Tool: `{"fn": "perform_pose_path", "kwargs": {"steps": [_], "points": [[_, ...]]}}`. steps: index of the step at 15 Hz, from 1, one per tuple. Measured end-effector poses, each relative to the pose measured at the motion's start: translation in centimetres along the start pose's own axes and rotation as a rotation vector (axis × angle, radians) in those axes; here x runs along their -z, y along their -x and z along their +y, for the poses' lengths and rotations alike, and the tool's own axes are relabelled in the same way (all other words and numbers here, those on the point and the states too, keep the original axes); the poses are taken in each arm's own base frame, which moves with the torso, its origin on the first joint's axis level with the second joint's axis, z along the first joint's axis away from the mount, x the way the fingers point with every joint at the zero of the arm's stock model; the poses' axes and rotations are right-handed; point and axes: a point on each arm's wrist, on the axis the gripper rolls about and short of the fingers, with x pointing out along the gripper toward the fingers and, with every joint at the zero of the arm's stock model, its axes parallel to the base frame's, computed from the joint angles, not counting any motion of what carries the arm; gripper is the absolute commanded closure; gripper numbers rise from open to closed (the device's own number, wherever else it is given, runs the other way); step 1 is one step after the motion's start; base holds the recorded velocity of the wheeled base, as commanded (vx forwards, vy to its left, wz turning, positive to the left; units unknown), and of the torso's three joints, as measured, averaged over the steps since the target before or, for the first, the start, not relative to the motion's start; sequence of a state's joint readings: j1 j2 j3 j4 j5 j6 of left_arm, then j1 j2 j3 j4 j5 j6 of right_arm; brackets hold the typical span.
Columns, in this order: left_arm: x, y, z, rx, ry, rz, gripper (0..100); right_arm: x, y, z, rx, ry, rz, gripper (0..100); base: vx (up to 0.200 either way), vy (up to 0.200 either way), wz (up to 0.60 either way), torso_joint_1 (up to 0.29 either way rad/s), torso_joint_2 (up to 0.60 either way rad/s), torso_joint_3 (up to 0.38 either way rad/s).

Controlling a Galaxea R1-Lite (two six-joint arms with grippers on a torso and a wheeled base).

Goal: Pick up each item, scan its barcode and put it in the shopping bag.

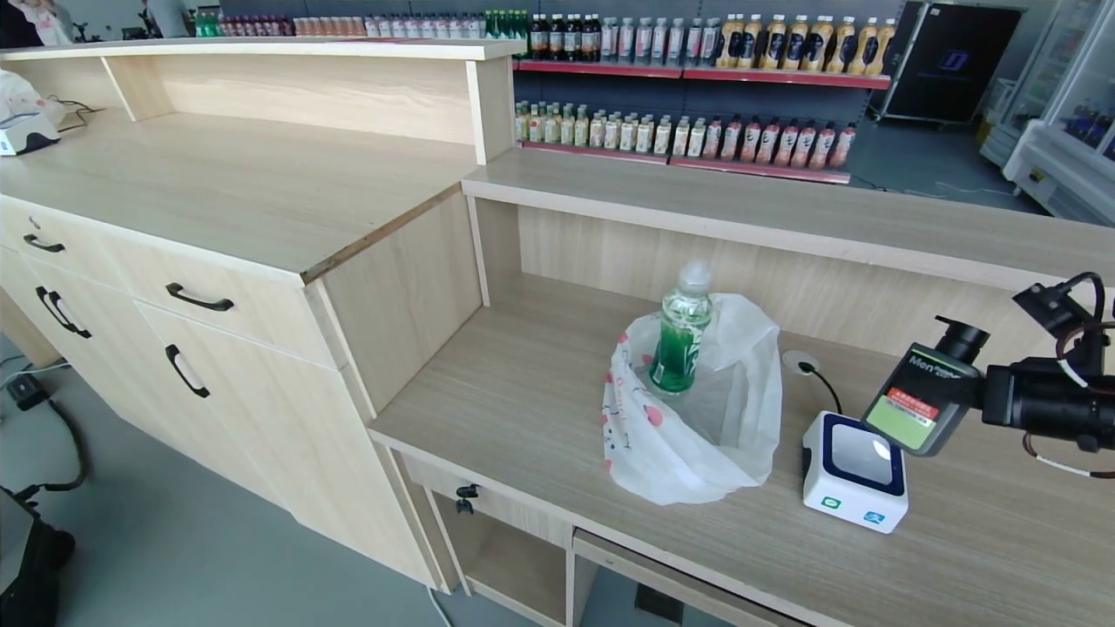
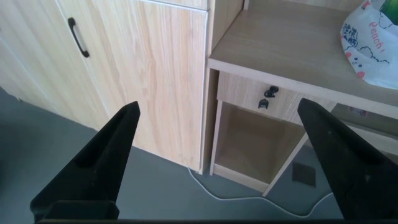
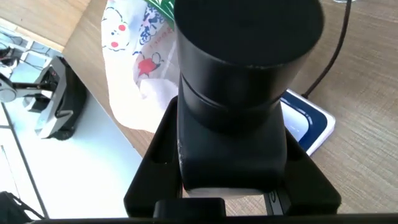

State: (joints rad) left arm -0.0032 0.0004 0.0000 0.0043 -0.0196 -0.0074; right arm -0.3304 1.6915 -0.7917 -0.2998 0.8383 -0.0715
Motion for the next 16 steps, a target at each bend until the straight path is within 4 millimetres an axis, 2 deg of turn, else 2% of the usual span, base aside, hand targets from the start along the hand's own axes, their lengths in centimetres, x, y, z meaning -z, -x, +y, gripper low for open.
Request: {"fn": "perform_pose_path", "kwargs": {"steps": [7,16], "points": [[0.0,0.0,0.0,0.0,0.0,0.0,0,0.6,-2.0,-0.9,-0.146,0.072,0.03,100,0.0,0.0,0.0,0.0,0.0,0.0],[0.0,0.0,0.0,0.0,0.0,0.0,0,1.2,-4.2,-2.5,-0.167,0.117,0.059,100,0.0,0.0,0.0,0.0,0.0,0.0]]}}
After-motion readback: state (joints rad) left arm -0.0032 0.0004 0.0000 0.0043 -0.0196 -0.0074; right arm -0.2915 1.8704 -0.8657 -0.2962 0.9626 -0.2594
